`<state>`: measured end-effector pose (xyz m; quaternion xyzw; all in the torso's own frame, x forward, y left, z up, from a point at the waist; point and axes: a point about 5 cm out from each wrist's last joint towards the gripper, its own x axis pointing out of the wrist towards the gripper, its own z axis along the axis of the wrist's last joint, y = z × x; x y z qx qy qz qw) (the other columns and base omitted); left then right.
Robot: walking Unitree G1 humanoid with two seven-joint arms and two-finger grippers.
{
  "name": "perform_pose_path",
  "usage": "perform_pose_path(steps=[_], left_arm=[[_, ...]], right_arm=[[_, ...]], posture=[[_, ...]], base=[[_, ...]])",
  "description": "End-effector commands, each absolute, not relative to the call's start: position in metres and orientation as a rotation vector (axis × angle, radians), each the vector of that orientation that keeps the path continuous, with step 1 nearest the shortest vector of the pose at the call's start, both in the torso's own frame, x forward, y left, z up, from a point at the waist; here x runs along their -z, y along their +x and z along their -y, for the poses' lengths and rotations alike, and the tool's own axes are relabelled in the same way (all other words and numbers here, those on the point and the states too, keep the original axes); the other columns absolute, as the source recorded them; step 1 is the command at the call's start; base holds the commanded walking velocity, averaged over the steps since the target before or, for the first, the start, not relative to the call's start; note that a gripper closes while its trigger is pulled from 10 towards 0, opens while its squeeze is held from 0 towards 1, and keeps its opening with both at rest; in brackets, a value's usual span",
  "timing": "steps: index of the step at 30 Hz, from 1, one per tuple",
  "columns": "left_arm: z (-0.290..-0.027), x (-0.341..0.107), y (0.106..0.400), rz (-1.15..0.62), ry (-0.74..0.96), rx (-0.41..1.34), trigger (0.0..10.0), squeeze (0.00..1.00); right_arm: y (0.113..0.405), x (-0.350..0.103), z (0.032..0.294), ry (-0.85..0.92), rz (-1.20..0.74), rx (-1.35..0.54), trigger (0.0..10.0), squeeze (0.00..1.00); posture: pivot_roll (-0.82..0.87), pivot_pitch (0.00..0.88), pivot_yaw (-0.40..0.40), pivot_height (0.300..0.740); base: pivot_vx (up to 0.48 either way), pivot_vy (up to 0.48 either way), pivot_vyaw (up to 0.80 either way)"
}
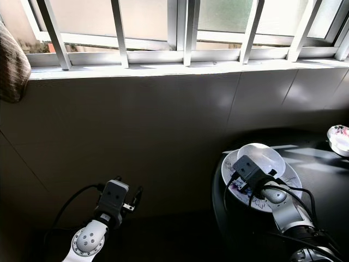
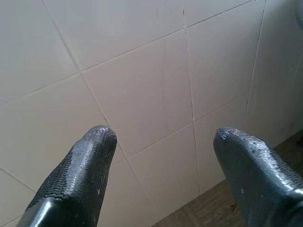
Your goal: Kitchen organization
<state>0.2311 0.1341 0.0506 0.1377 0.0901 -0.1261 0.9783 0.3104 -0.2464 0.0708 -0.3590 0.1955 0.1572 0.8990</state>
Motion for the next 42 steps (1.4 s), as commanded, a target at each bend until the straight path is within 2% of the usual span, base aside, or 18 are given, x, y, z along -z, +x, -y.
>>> perform_pose_path(steps=[1,5,9,12,14,15,17,23,25,35,42], left_arm=[[-0.134,-0.048,0.23,-0.196,0.268,0.256,10.0,0.0],[-0.133,-0.048,0.23,-0.196,0.266,0.256,10.0,0.0],[-0.132,-0.047,0.231,-0.197,0.263,0.255,10.0,0.0],[-0.132,-0.047,0.231,-0.197,0.262,0.254,10.0,0.0],[-0.132,-0.047,0.231,-0.196,0.26,0.253,10.0,0.0],[-0.132,-0.047,0.231,-0.196,0.26,0.253,10.0,0.0],[-0.133,-0.047,0.232,-0.19,0.258,0.251,10.0,0.0],[-0.135,-0.049,0.233,-0.176,0.236,0.23,10.0,0.0],[-0.135,-0.049,0.233,-0.173,0.236,0.229,10.0,0.0],[-0.137,-0.051,0.234,-0.157,0.246,0.224,10.0,0.0],[-0.137,-0.053,0.233,-0.14,0.256,0.215,10.0,0.0]], right_arm=[[0.311,-0.075,0.239,-0.779,-0.363,-0.351,0.0,0.0],[0.314,-0.083,0.235,-0.819,-0.3,-0.339,0.0,0.0],[0.321,-0.11,0.222,-0.909,-0.111,-0.279,0.0,0.0],[0.322,-0.118,0.218,-0.942,-0.053,-0.258,0.0,0.0],[0.323,-0.139,0.205,-0.983,0.111,-0.213,0.0,0.0],[0.323,-0.139,0.205,-0.983,0.111,-0.213,0.0,0.0],[0.32,-0.147,0.188,-0.933,0.201,-0.261,0.0,0.0],[0.294,-0.137,0.137,-0.812,0.303,-0.512,0.0,0.0],[0.289,-0.134,0.13,-0.793,0.31,-0.546,0.0,0.0],[0.278,-0.129,0.12,-0.742,0.314,-0.598,0.0,0.0],[0.285,-0.142,0.126,-0.76,0.381,-0.528,0.0,0.0]], posture=[[0.03,0.0,-0.056,0.74],[0.03,0.0,-0.058,0.74],[0.03,0.0,-0.061,0.74],[0.03,0.0,-0.06,0.74],[0.03,0.0,-0.059,0.74],[0.03,0.0,-0.059,0.74],[0.03,0.0,-0.059,0.74],[0.03,0.0,-0.059,0.74],[0.04,0.0,-0.06,0.74],[0.03,0.0,-0.056,0.74],[0.04,0.0,-0.056,0.74]], base=[[0.0,0.0,0.0],[0.0,0.0,0.0],[0.0,0.0,0.0],[0.0,0.0,0.0],[0.0,0.0,0.0],[0.0,0.0,0.0],[0.0,0.0,0.23],[0.0,0.118,0.8],[0.0,0.465,0.8],[0.0,0.466,0.8],[0.0,0.469,0.8]])
